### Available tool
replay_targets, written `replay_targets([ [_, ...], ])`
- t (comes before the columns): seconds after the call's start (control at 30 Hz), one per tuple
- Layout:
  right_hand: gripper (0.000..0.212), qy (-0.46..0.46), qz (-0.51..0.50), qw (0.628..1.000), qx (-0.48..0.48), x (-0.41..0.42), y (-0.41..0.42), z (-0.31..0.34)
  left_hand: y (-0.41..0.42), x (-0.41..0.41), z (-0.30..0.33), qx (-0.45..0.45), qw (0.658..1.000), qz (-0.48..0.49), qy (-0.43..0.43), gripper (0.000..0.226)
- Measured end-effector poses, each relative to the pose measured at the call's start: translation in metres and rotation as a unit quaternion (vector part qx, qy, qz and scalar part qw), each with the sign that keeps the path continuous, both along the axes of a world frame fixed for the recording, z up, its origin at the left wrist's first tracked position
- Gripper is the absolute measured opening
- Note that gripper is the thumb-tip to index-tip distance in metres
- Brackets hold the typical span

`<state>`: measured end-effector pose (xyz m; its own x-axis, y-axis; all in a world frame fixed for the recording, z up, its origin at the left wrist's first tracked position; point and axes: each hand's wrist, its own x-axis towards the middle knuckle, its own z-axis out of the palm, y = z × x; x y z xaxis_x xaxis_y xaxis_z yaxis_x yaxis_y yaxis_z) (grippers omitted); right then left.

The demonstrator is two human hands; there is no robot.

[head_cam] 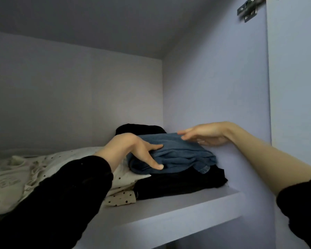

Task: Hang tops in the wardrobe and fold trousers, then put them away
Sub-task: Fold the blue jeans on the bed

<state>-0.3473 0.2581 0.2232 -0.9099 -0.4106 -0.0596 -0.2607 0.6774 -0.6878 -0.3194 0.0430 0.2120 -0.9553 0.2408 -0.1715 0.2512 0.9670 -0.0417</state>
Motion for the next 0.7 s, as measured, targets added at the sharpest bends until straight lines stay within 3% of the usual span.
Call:
replay_targets([
  [0.07, 0.047, 0.095, -0.033, 0.995, 0.023, -0.011, -0.016, -0.015, 0.006, 0.000, 0.001, 0.029, 0.998, 0.021, -0.059, 0.106],
  [0.17, 0.055, 0.228, -0.070, 0.954, 0.182, -0.039, -0.036, -0.053, 0.008, -0.003, 0.000, 0.134, 0.984, 0.021, -0.115, 0.119],
  [0.23, 0.054, 0.251, -0.087, 0.946, 0.186, -0.051, -0.037, -0.069, 0.011, -0.017, -0.010, 0.155, 0.988, 0.019, -0.005, 0.103],
  [0.3, 0.054, 0.277, -0.110, 0.937, 0.181, -0.053, -0.035, -0.077, 0.015, -0.034, -0.028, 0.110, 0.985, 0.036, 0.128, 0.075],
  [0.33, 0.054, 0.289, -0.118, 0.932, 0.185, -0.054, -0.035, -0.081, 0.016, -0.042, -0.038, 0.088, 0.984, 0.047, 0.146, 0.068],
  [0.5, 0.054, 0.235, -0.113, 0.945, 0.199, -0.050, -0.034, -0.077, 0.016, -0.064, -0.050, 0.067, 0.989, 0.061, 0.113, 0.067],
  [0.7, 0.051, 0.400, -0.151, 0.880, 0.207, -0.005, -0.026, -0.110, 0.007, -0.050, -0.039, 0.096, 0.981, 0.013, 0.166, 0.060],
])
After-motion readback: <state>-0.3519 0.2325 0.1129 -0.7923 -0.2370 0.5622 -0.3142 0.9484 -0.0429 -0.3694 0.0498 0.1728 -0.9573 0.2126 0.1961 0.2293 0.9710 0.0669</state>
